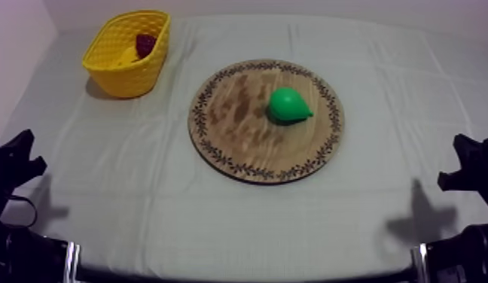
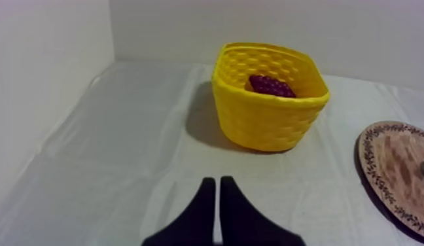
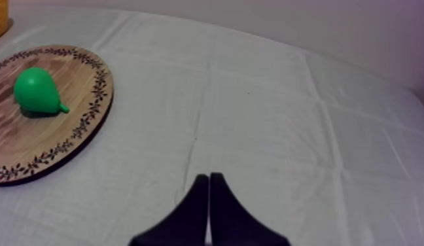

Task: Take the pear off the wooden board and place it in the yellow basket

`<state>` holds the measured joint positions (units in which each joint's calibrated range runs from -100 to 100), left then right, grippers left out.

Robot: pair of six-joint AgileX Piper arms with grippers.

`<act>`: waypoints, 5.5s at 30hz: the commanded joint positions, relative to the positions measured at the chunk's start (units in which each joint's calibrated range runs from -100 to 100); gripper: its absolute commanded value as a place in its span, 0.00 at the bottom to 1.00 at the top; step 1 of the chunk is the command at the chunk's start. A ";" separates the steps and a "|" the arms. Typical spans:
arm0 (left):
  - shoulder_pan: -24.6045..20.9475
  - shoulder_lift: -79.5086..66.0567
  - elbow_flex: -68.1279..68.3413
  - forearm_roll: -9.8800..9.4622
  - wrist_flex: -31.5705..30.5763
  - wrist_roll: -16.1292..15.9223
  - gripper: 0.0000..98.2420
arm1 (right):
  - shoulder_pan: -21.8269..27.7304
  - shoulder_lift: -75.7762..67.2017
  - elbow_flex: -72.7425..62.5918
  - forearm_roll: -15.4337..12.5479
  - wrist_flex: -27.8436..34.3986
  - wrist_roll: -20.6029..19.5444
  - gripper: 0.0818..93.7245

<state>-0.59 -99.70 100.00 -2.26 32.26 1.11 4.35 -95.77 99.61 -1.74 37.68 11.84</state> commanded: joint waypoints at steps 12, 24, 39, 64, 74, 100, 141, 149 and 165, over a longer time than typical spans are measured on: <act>-0.45 -0.04 0.00 -0.06 0.37 0.22 0.00 | 0.01 0.01 0.05 0.01 0.06 0.01 0.00; -1.52 -0.04 0.00 -0.06 0.40 -1.21 0.00 | 0.01 0.01 0.05 0.01 0.06 0.01 0.00; -1.64 14.64 -12.29 -1.64 -3.48 -2.39 0.00 | 0.01 0.01 0.05 0.01 0.06 -0.04 0.00; 15.44 64.26 -75.98 -5.08 13.89 -0.20 0.00 | 0.01 0.01 0.05 0.01 0.06 -0.04 0.00; 24.96 81.65 -93.29 -7.92 22.33 0.73 0.00 | 0.01 0.01 0.05 0.01 0.06 -0.04 0.00; 34.88 115.56 -108.77 -4.20 23.87 -4.88 0.00 | 0.01 0.01 0.05 0.01 0.06 -0.04 0.00; 35.95 128.27 -113.65 -1.57 33.64 -9.88 0.98 | 0.01 0.01 0.05 0.01 0.06 -0.04 0.00; 36.88 136.08 -116.39 -1.42 32.03 -10.03 0.98 | 0.01 0.01 0.05 0.01 0.06 -0.04 0.00; 37.75 150.92 -126.61 -2.06 30.96 -10.79 0.94 | 0.01 0.01 0.05 0.01 0.06 -0.04 0.00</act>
<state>37.22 50.37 -26.05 -4.14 63.37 -9.74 4.35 -95.77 99.61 -1.74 37.74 11.80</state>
